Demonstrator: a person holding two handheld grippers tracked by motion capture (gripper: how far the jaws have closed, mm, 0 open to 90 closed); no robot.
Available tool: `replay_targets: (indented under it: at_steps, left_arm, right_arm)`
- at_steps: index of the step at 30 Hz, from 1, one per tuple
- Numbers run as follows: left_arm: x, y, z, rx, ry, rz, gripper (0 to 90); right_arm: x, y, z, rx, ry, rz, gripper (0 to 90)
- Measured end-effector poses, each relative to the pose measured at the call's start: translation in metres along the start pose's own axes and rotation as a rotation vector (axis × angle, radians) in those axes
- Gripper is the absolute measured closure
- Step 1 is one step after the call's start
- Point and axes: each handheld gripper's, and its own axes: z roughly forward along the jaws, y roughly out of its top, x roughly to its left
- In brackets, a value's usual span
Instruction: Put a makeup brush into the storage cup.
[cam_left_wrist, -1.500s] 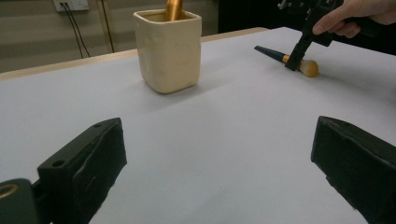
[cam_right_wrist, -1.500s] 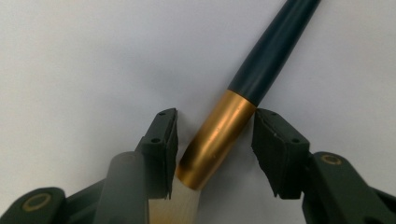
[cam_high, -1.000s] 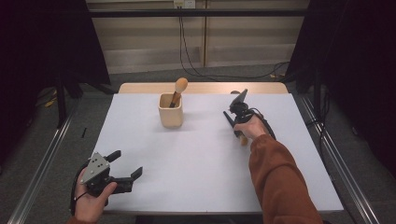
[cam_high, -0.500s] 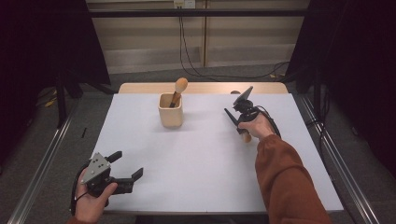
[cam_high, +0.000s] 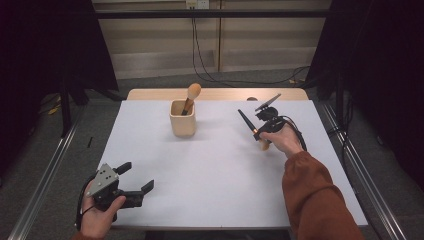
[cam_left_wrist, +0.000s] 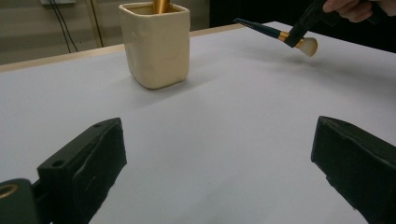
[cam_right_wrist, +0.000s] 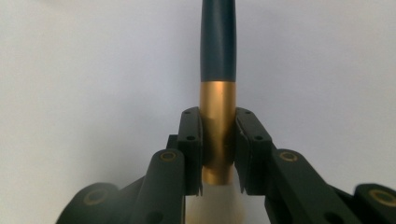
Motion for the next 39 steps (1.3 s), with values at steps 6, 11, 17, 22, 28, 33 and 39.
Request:
replay_targets:
  at_steps: [6,11,17,22,28,33,39]
  left_arm:
    - [0.001,0.0,0.0,0.009,0.006,-0.002,3.1]
    - [0.001,0.0,0.0,0.006,0.009,-0.011,3.1]
    - [0.001,0.001,0.0,0.005,0.004,-0.005,3.1]
    - [0.001,0.002,-0.001,0.003,-0.001,0.006,2.9]
    - [0.001,0.002,0.0,0.006,0.003,0.019,2.9]
    - [0.001,0.002,0.0,0.003,0.002,0.019,2.9]
    - [0.0,0.002,-0.001,0.004,0.004,0.023,2.9]
  right_arm:
    - [0.003,-0.007,-0.004,-0.077,0.027,-0.009,74.7]
    - [0.003,-0.014,-0.006,-0.143,0.033,0.003,74.7]
    - [0.004,-0.023,-0.01,-0.239,0.052,0.001,74.7]
    - [-0.001,-0.03,-0.017,-0.292,0.077,0.031,74.7]
    - [-0.007,-0.041,-0.021,-0.352,0.108,0.041,74.7]
    - [-0.004,-0.051,-0.023,-0.398,0.123,0.011,74.7]
    - [0.0,-0.064,-0.026,-0.428,0.155,-0.008,74.7]
